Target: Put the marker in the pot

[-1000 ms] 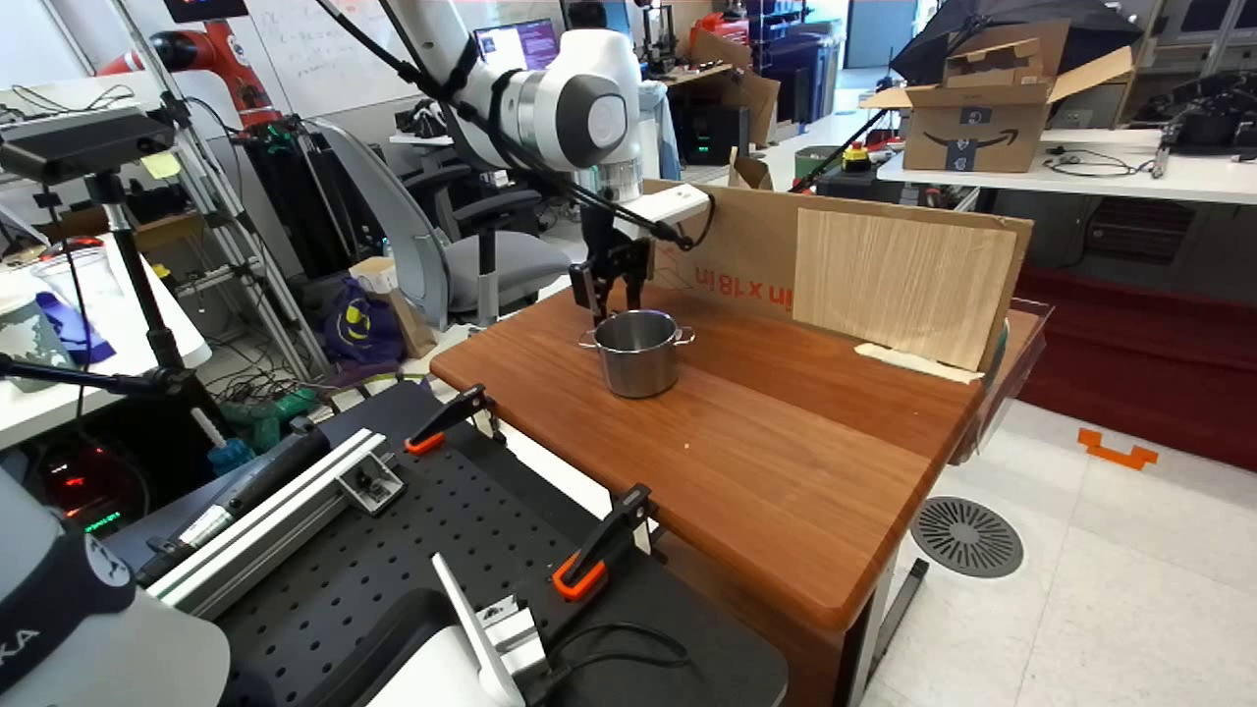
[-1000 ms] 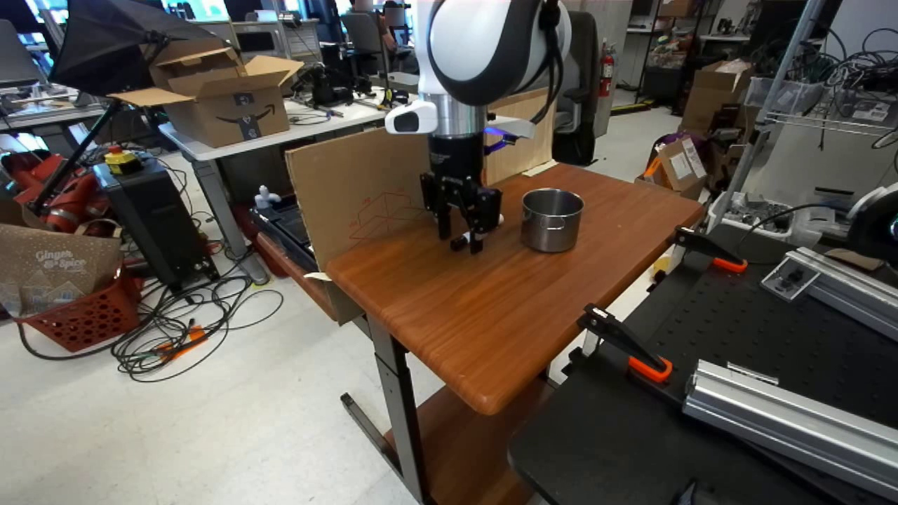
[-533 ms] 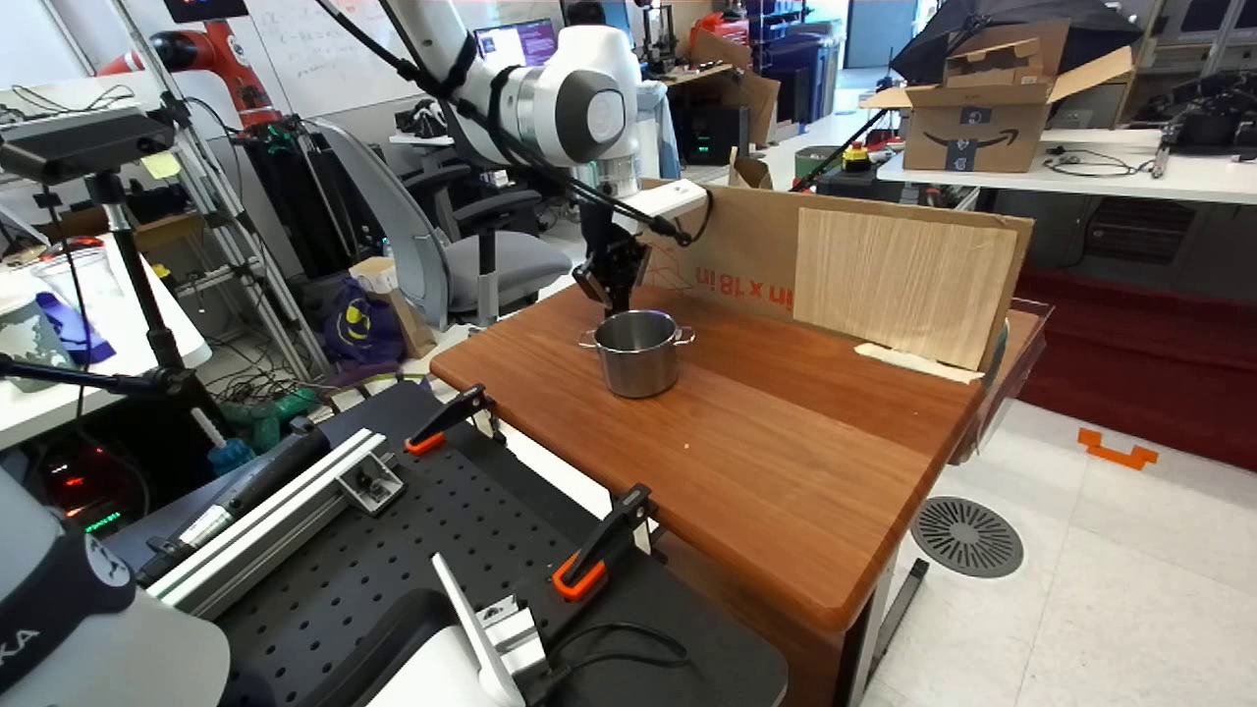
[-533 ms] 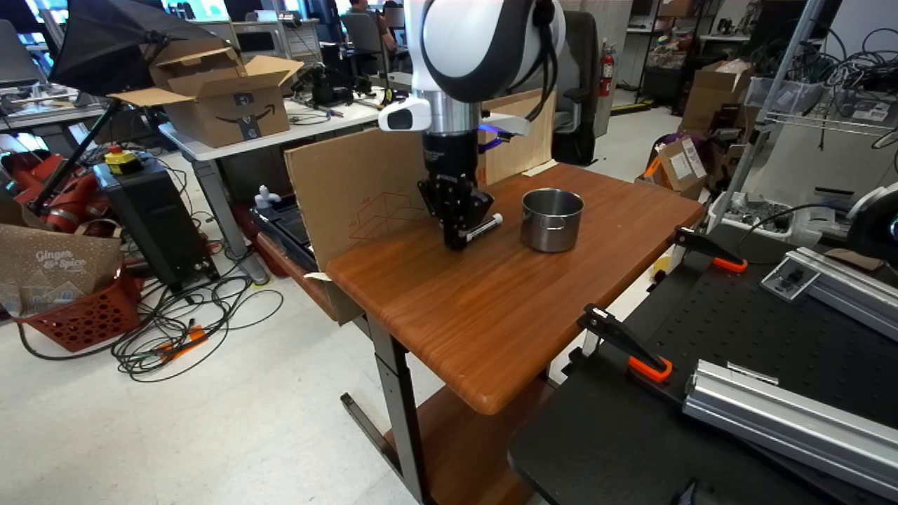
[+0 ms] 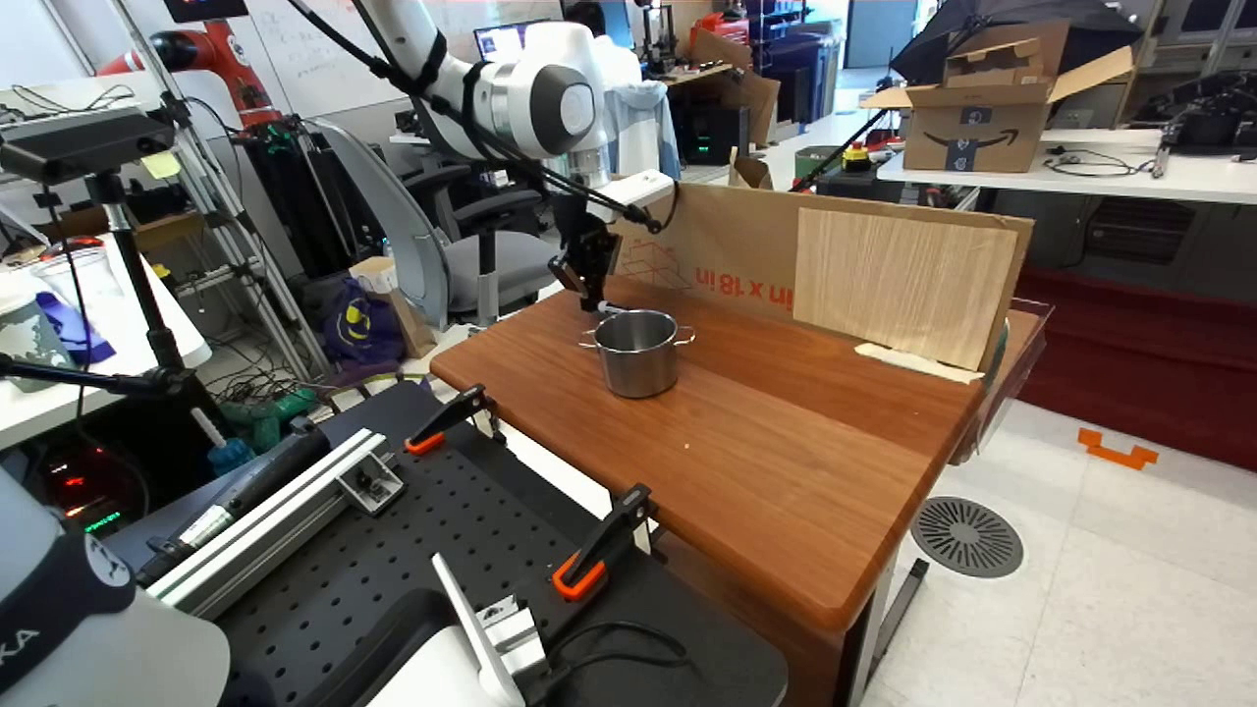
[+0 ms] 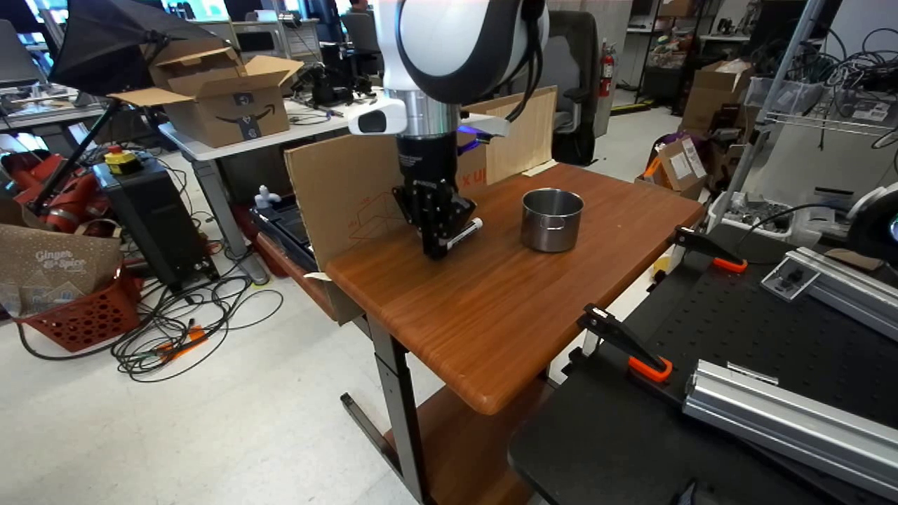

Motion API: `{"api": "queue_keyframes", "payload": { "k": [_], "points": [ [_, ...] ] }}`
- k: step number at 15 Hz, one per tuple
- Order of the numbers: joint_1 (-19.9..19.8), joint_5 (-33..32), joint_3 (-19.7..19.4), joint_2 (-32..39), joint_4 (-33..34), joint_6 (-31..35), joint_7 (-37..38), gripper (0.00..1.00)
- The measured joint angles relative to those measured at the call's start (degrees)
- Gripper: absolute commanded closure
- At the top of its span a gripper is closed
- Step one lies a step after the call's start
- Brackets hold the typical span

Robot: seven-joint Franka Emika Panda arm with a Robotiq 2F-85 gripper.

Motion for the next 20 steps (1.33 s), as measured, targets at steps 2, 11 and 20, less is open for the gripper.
{"api": "queue_keyframes", "payload": {
  "k": [2,11,20],
  "points": [
    [0.0,0.0,1.6,-1.1,-0.1,0.2,-1.4,0.95],
    [-6.4,6.6,11.7,-11.4,-10.8,14.7,-16.7,0.95],
    [-34.0,22.9,40.4,-9.8,-20.8,23.9,-36.6,0.95]
  ]
}}
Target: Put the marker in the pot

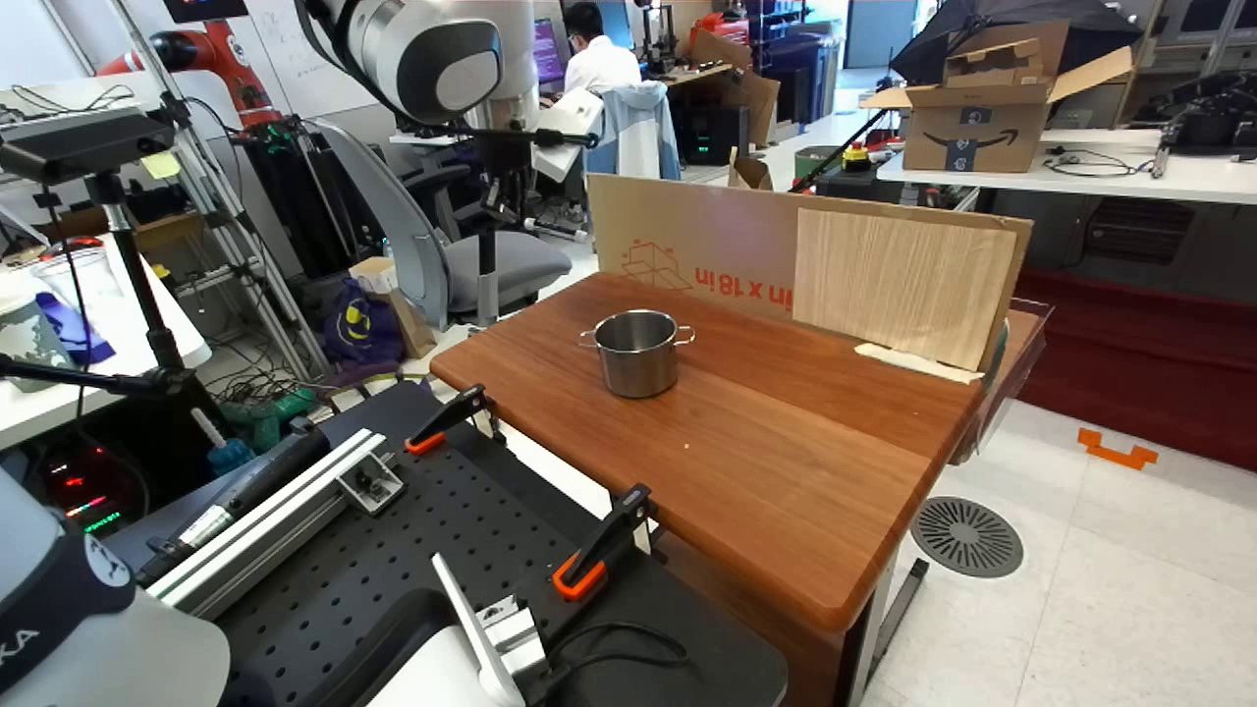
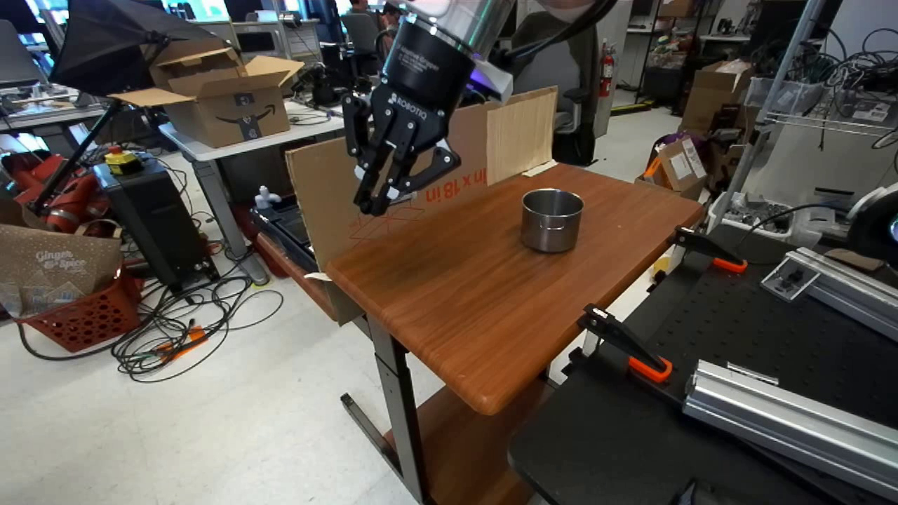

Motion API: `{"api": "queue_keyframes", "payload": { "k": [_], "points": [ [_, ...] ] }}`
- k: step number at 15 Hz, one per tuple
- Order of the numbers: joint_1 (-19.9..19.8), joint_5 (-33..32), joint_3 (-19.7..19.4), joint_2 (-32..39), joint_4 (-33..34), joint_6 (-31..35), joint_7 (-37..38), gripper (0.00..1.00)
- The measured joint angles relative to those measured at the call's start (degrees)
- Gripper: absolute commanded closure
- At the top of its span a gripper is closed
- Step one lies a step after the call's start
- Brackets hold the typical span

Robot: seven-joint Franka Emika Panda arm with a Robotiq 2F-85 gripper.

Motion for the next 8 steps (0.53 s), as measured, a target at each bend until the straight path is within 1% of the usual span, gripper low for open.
{"api": "queue_keyframes", "payload": {
  "k": [2,4,6,8],
  "points": [
    [-7.0,0.6,5.4,1.5,-1.7,0.0,-1.4,0.95],
    [-13.0,0.5,9.6,3.3,-3.4,0.0,-1.8,0.95],
    [-18.2,0.2,12.9,5.2,-5.1,0.0,-1.8,0.95],
    [-22.4,-0.8,15.4,6.9,-6.6,0.0,-1.7,0.95]
  ]
}}
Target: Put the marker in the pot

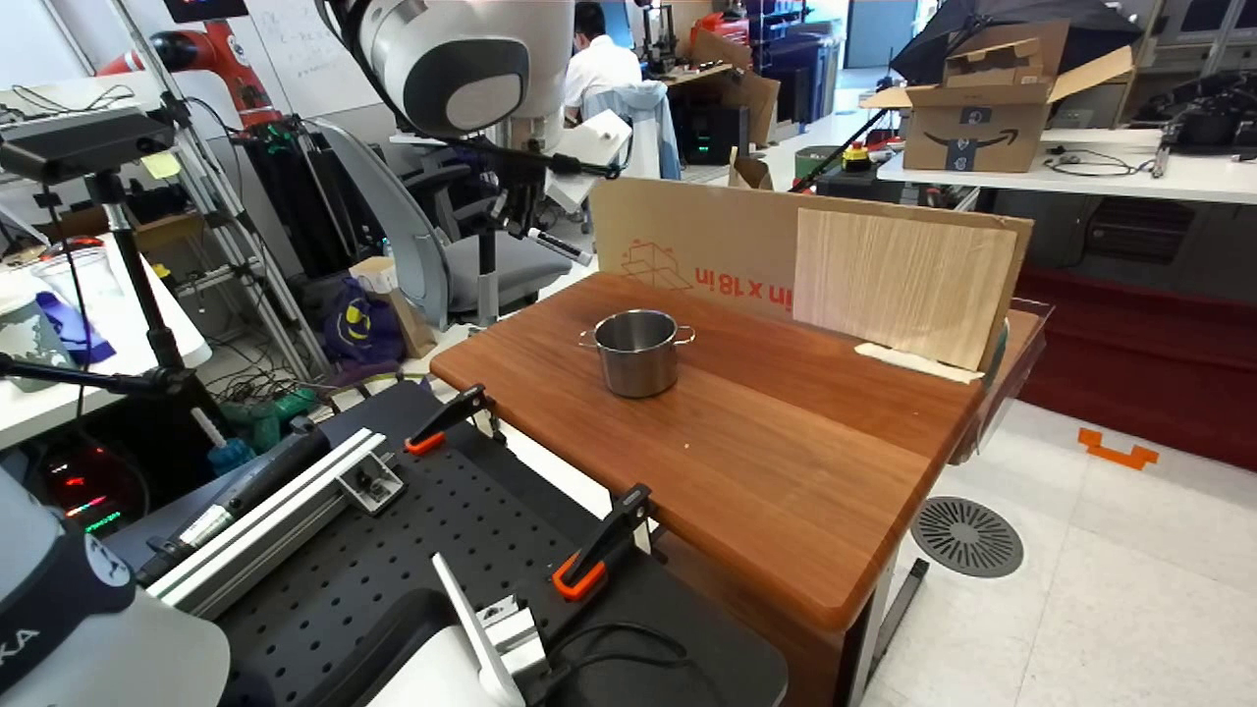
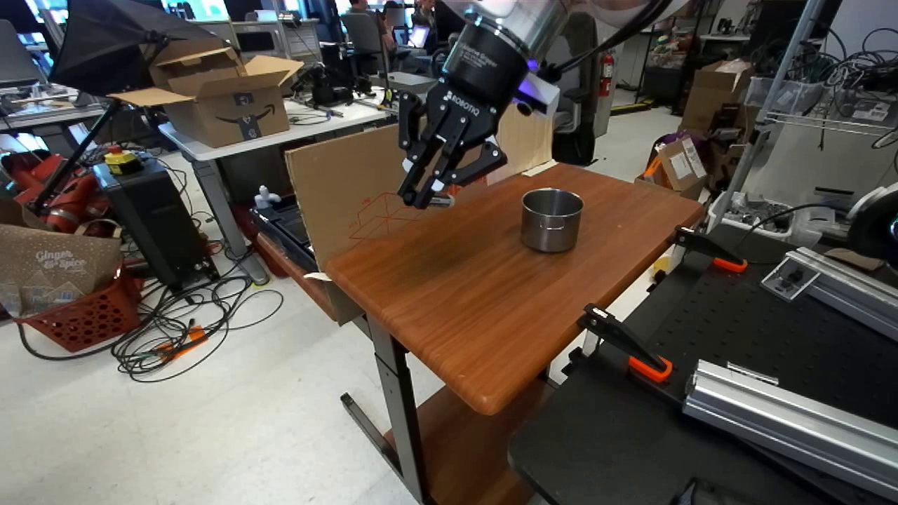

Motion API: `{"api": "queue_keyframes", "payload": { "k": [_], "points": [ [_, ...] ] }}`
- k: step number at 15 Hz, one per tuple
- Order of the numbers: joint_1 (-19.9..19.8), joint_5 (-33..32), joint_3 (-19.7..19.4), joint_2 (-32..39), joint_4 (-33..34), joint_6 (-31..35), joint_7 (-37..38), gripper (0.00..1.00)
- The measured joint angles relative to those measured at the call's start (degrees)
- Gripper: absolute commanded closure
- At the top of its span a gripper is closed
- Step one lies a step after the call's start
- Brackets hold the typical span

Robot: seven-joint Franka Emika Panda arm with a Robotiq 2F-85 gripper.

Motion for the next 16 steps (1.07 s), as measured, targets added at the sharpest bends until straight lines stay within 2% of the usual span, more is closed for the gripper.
{"api": "queue_keyframes", "payload": {
  "k": [9,16],
  "points": [
    [-16.7,-8.6,8.8,4.7,-6.2,0.0,1.1,0.95],
    [-24.8,-13.2,10.7,8.1,-10.4,0.0,2.7,0.95]
  ]
}}
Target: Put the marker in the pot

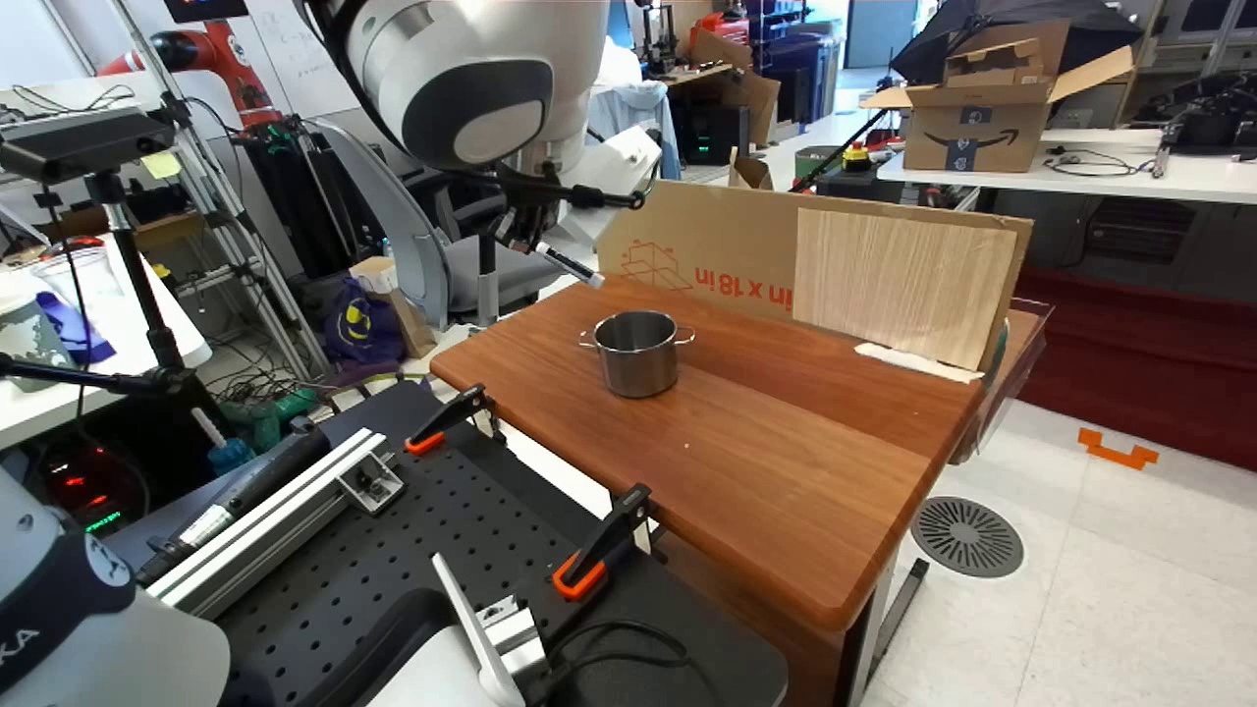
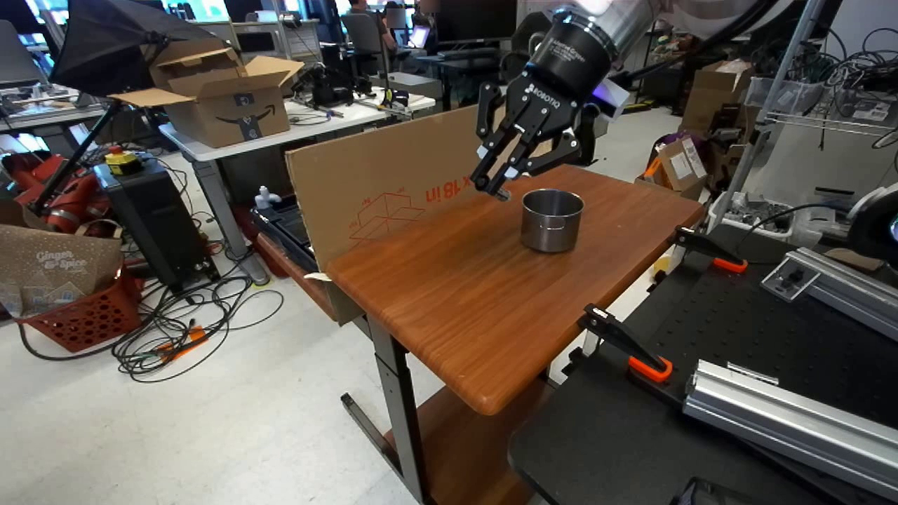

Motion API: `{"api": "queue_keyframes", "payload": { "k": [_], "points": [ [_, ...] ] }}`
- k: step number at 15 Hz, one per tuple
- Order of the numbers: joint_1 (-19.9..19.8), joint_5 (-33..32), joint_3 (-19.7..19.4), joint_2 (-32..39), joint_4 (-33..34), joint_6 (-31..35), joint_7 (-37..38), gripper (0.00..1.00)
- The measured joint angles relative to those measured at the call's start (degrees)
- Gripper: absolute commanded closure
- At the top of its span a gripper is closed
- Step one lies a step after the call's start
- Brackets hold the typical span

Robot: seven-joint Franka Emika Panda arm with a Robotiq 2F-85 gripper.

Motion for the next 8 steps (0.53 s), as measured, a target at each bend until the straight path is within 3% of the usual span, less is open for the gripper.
{"api": "queue_keyframes", "payload": {
  "k": [8],
  "points": [
    [-7.1,-2.5,0.8,2.9,-1.8,0.0,2.3,0.95]
  ]
}}
